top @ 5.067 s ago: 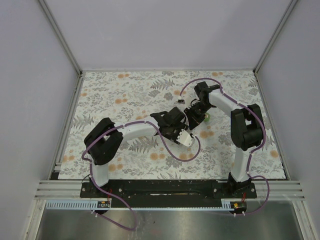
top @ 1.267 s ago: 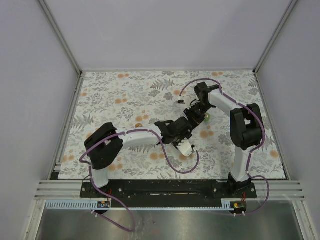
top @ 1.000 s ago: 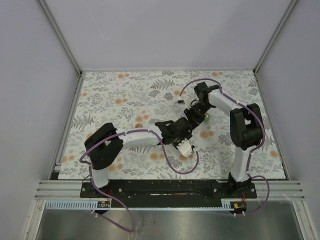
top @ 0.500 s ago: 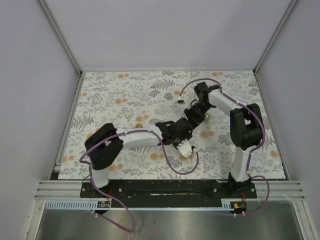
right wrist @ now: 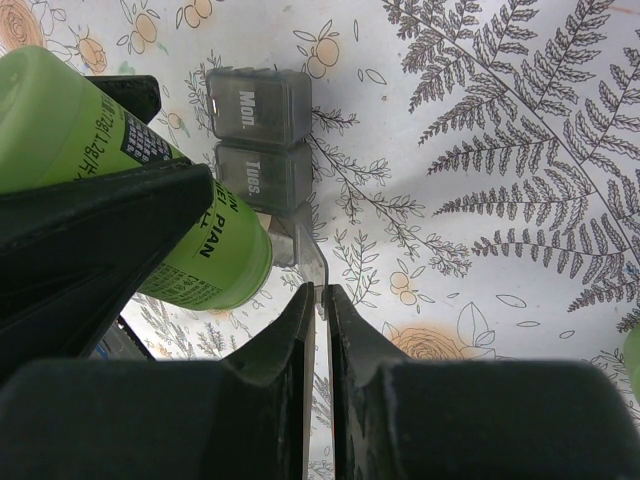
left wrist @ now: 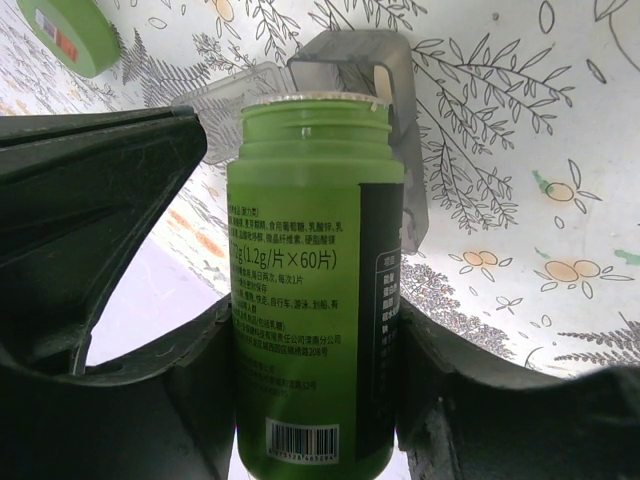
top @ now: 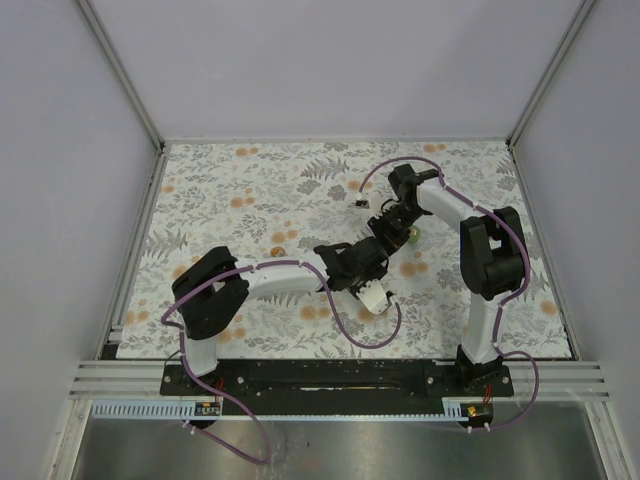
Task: Sort the pills into containers
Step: Pour the pill into the pill container.
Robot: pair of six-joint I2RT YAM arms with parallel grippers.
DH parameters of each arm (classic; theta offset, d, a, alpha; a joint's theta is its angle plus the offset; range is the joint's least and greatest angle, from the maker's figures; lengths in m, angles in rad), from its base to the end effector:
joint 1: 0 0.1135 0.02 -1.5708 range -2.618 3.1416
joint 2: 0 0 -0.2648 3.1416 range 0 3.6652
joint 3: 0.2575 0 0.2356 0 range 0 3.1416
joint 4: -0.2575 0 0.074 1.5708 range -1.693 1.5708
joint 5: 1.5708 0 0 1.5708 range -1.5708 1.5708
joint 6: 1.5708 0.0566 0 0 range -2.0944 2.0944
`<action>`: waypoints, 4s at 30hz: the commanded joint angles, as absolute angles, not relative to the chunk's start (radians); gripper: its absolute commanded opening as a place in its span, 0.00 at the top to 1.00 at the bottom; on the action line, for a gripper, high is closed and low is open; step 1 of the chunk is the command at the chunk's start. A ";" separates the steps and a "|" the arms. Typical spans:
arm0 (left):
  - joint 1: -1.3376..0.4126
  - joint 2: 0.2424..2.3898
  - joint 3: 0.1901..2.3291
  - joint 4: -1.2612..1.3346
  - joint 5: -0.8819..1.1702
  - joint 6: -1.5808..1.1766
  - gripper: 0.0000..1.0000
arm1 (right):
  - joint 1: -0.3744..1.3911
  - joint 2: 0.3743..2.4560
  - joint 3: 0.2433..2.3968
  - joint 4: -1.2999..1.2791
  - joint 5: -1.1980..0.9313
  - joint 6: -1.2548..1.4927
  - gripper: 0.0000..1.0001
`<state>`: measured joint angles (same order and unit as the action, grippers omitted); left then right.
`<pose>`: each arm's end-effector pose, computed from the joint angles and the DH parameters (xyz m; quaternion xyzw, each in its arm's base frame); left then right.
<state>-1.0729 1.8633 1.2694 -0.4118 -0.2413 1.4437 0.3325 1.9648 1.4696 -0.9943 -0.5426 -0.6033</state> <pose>0.1971 -0.3343 0.1804 0.8969 0.3250 0.1646 0.2507 0.3313 0.1453 0.1805 -0.4439 0.8543 0.2600 0.0749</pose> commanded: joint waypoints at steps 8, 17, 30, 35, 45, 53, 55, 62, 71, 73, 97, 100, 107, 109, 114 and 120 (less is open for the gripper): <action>-1.097 1.855 1.275 -0.353 -0.302 1.428 1.00 | 0.327 1.970 1.502 -1.012 -0.560 -0.626 0.97; -1.088 1.864 1.267 -0.345 -0.311 1.421 1.00 | 0.327 1.971 1.497 -1.011 -0.558 -0.626 0.97; -1.032 1.787 1.197 -0.304 -0.177 1.296 1.00 | 0.327 1.960 1.493 -1.017 -0.557 -0.627 0.97; -1.031 1.750 1.164 -0.261 -0.152 1.284 1.00 | 0.327 1.970 1.502 -1.023 -0.557 -0.623 0.97; -1.035 1.733 1.157 -0.247 -0.162 1.318 1.00 | 0.327 1.967 1.505 -1.026 -0.555 -0.620 0.97; -1.051 1.752 1.151 -0.241 -0.215 1.362 1.00 | 0.327 1.968 1.508 -1.026 -0.557 -0.621 0.97; -1.060 1.753 1.140 -0.224 -0.224 1.374 1.00 | 0.327 1.970 1.508 -1.026 -0.557 -0.621 0.97; -1.062 1.770 1.157 -0.235 -0.224 1.371 1.00 | 0.327 1.968 1.506 -1.028 -0.555 -0.621 0.97; -1.066 1.776 1.144 -0.222 -0.241 1.394 1.00 | 0.327 1.973 1.502 -1.025 -0.557 -0.624 0.97; -1.066 1.776 1.143 -0.219 -0.233 1.393 1.00 | 0.328 1.973 1.502 -1.026 -0.557 -0.626 0.97; -1.086 1.783 1.118 -0.198 -0.278 1.444 1.00 | 0.327 1.970 1.503 -1.023 -0.557 -0.624 0.97; -1.081 1.801 1.144 -0.227 -0.288 1.447 1.00 | 0.327 1.971 1.503 -1.023 -0.557 -0.623 0.97; -1.080 1.796 1.163 -0.231 -0.262 1.433 1.00 | 0.327 1.970 1.502 -1.023 -0.555 -0.626 0.97; -1.078 1.799 1.174 -0.235 -0.267 1.413 1.00 | 0.327 1.971 1.502 -1.025 -0.558 -0.627 0.97; -1.078 1.773 1.138 -0.184 -0.262 1.420 1.00 | 0.328 1.968 1.499 -1.025 -0.555 -0.629 0.97; -1.080 1.779 1.126 -0.181 -0.276 1.424 1.00 | 0.327 1.971 1.506 -1.029 -0.558 -0.626 0.97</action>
<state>-1.0798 1.8019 1.1152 -0.2035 -0.2695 1.4433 0.3325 1.9648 1.4719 -1.0164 -0.5430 -0.6094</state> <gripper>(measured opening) 0.558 0.142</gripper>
